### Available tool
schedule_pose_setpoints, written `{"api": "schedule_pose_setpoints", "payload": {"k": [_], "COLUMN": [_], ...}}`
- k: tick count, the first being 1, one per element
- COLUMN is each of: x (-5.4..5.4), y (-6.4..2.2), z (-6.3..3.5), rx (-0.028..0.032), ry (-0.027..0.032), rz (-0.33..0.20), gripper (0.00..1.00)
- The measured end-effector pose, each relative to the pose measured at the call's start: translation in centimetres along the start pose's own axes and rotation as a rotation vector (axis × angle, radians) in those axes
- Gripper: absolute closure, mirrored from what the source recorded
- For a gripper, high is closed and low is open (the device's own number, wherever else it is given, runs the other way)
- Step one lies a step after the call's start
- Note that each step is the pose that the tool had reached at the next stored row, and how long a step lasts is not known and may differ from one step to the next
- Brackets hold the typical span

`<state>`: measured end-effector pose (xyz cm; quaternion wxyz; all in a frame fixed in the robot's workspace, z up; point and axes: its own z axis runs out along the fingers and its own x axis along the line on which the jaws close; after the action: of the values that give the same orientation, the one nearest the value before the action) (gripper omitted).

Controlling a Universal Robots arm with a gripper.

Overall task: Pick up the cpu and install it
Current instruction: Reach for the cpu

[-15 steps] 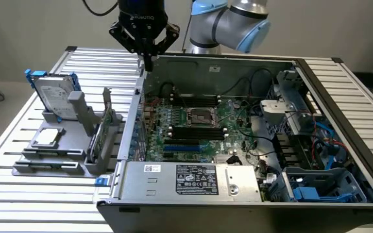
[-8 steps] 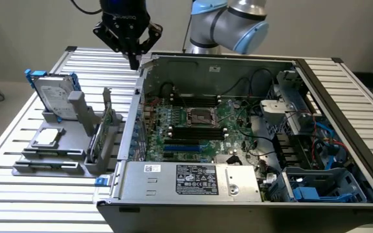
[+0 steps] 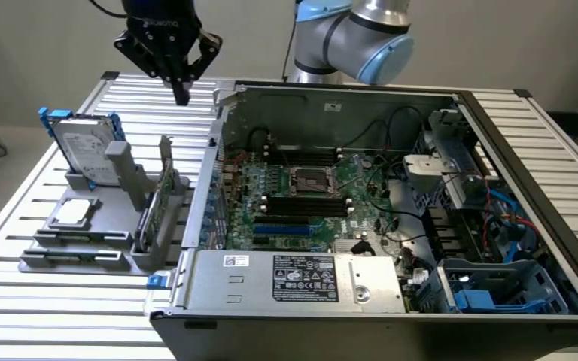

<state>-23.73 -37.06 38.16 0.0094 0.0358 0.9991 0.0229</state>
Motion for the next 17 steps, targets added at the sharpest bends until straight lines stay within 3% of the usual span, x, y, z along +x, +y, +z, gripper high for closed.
{"api": "schedule_pose_setpoints", "payload": {"k": [17], "x": [7.7], "y": [-0.26], "z": [-0.14], "rx": [0.0015], "ry": [0.0205], "rz": [0.001], "gripper": [0.89]}}
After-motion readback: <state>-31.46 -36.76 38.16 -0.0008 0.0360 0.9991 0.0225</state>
